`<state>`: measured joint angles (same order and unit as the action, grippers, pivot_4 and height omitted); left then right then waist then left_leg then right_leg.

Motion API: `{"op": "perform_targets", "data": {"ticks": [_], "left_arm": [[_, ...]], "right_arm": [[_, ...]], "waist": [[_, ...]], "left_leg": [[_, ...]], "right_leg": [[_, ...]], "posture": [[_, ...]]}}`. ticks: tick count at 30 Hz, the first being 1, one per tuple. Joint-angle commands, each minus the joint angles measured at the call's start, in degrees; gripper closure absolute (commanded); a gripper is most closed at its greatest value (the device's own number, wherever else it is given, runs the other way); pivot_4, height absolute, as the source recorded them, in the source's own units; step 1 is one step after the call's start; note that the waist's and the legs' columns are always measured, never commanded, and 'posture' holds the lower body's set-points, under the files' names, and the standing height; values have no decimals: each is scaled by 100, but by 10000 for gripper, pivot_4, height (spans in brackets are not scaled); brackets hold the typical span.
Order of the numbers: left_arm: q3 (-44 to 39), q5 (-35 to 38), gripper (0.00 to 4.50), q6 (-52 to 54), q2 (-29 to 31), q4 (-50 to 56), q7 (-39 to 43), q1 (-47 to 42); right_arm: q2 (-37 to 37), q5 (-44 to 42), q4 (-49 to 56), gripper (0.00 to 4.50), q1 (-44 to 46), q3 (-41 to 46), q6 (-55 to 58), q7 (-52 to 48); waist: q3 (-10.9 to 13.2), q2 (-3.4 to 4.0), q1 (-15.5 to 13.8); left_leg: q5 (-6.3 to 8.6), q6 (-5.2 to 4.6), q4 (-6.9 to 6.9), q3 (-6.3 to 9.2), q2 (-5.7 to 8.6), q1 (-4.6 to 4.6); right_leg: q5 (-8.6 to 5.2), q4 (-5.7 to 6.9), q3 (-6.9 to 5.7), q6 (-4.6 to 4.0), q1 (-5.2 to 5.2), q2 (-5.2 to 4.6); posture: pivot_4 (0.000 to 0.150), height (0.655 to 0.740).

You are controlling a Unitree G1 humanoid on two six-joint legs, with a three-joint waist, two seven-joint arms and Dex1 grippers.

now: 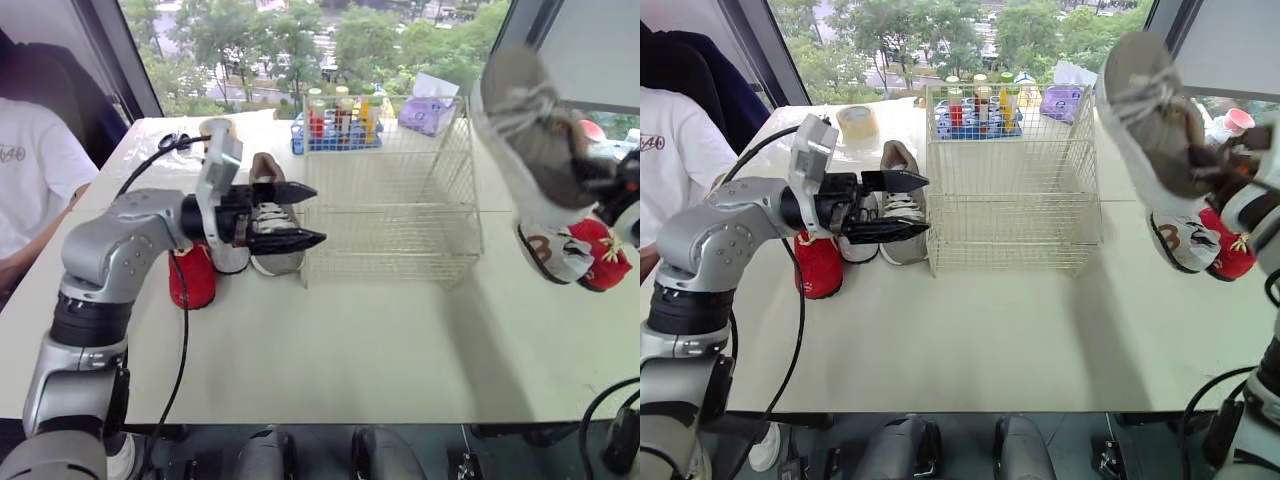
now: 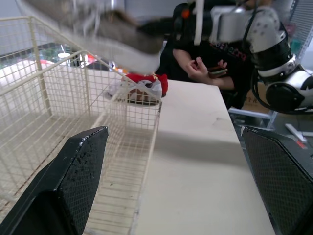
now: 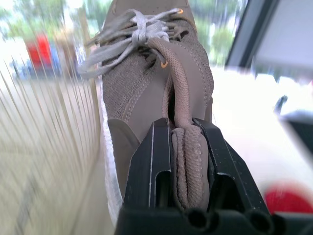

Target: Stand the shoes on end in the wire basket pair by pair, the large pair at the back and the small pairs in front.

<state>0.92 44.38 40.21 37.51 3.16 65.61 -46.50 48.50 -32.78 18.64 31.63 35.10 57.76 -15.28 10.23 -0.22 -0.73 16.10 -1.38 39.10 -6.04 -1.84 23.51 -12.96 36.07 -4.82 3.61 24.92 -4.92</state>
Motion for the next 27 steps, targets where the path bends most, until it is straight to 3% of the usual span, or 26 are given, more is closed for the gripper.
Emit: {"op": "perform_targets", "data": {"ticks": [1,8,14,19,27], "left_arm": [[-148,-82,0,-174,-53,-316,166,-367],[-532,-81,0,90,64,-1708,290,-1205],[-719,-163,0,370,430,-2410,484,-1609],[-980,-36,0,783,517,-2592,382,-1833],[-846,-176,0,970,388,-2528,413,-1866]], "right_arm": [[299,-327,513,43615,393,238,-186,-216],[1022,-673,1037,43615,646,-570,-1271,-1904],[1228,15,847,43615,694,-1542,-2679,-2869],[1083,611,574,43615,1043,-2331,-3693,-3337],[904,874,425,43615,1461,-2886,-4186,-3786]], "waist": [[1,-1,3],[13,2,51],[21,-11,64],[42,-28,44],[54,-43,34]], "left_leg": [[0,-1,0,-1,0,0],[4,-6,0,-3,-1,1],[3,-6,4,-6,0,1],[2,-3,6,-9,1,2],[-13,22,8,-11,1,3]], "right_leg": [[0,-2,0,1,0,-1],[-2,-1,1,5,3,0],[-2,0,1,6,2,-5],[-3,1,1,7,3,-9],[-4,3,1,10,2,-10]], "posture": [[1500,7400],[1500,7400],[1500,7400],[1500,7400],[1500,7400]]}}
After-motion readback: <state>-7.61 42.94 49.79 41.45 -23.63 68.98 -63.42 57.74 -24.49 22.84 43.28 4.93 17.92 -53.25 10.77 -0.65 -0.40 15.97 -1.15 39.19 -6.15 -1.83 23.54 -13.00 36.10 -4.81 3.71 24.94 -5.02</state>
